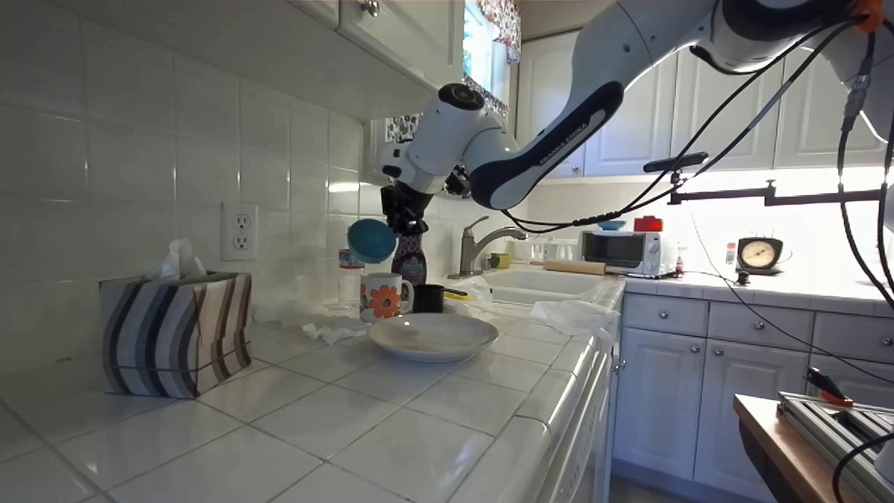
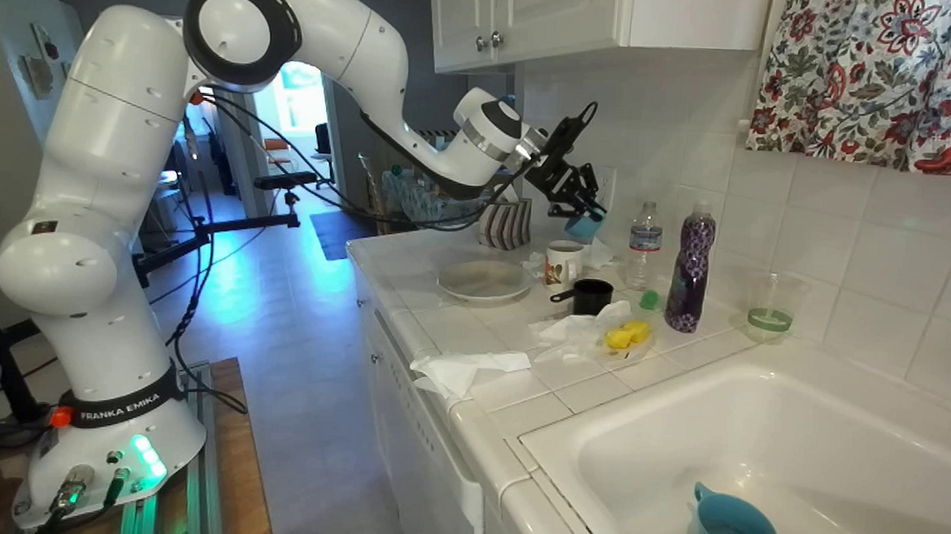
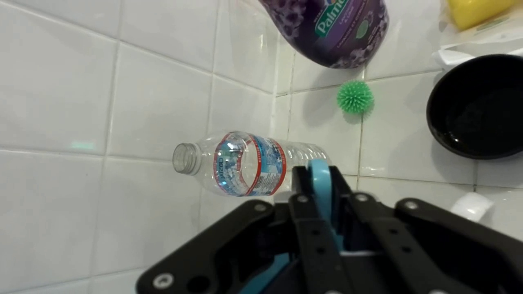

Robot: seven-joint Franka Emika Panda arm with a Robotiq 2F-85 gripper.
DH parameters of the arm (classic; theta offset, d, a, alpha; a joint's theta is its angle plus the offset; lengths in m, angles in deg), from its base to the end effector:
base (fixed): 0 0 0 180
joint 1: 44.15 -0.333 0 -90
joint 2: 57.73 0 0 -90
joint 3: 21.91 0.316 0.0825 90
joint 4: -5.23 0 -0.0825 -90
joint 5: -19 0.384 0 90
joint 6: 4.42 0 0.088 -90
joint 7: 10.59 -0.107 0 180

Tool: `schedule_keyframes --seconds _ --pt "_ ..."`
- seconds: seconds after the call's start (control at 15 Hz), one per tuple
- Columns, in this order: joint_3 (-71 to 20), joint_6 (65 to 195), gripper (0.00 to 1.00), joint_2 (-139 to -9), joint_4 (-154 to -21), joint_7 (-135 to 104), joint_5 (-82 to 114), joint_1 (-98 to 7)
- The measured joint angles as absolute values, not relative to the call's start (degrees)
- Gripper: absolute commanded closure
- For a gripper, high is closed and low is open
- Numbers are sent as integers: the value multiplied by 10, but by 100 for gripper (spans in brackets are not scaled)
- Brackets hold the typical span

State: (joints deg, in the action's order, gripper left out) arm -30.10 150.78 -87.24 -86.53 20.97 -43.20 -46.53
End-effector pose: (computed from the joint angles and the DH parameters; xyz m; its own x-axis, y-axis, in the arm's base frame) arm 0.7217 -0.0254 0.3838 0.3280 0.8828 -0.3363 0.6945 0.0160 0.7193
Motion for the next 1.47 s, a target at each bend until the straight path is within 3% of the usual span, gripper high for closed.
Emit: schedule_keyframes --seconds 1.47 --pt "-290 1445 97 -855 -878 164 -531 -465"
